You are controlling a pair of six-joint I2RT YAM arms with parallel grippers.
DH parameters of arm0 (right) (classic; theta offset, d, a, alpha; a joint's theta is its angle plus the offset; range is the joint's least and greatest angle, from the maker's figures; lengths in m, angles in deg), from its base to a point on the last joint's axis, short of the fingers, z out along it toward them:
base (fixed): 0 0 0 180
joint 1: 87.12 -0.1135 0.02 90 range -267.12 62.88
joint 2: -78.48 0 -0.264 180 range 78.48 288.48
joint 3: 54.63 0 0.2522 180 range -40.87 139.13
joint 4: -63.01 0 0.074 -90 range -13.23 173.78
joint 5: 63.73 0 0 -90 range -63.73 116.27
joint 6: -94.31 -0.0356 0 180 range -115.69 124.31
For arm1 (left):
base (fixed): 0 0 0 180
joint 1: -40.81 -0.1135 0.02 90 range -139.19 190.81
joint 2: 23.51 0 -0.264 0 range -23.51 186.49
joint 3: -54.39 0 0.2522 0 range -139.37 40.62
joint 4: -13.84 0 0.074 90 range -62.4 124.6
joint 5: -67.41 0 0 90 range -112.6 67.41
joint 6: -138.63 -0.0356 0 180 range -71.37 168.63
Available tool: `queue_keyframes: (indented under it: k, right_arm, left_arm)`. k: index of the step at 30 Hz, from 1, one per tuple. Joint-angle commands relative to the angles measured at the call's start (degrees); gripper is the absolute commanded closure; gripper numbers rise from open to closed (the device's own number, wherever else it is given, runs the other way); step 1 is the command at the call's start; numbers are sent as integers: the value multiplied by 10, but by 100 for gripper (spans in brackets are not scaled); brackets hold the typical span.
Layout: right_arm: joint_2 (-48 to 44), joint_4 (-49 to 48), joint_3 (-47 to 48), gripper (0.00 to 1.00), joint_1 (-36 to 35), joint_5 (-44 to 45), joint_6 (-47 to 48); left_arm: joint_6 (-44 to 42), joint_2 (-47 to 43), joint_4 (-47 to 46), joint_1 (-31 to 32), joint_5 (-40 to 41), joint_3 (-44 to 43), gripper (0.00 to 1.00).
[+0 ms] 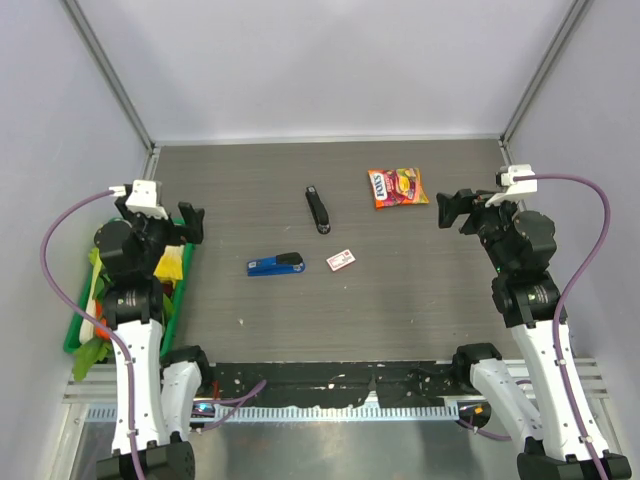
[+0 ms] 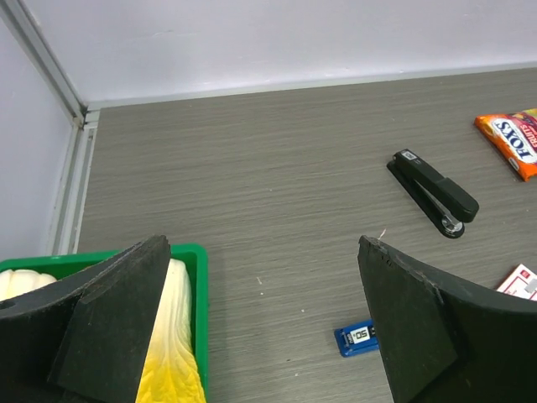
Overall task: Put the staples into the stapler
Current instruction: Pick up the stapler from the center of the board.
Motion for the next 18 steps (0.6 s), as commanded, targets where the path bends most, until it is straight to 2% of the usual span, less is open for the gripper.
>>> queue_keyframes:
  k: [1,7,11,18]
  right_arm:
    - [2,-19,5,11,-4,-8,0]
    - [6,-31,-19,11,-3,-35,78]
    - [6,-23,-23,11,-4,-80,96]
    - [9,-18,-25,11,-3,-85,111]
  left_arm:
    - [-3,1,-12,-5,-39,-1,0]
    - [-26,2,3,-5,-125,1,0]
    - [-31,5,5,-5,-144,2,0]
    - [-68,40,59,-1,-181,-41,0]
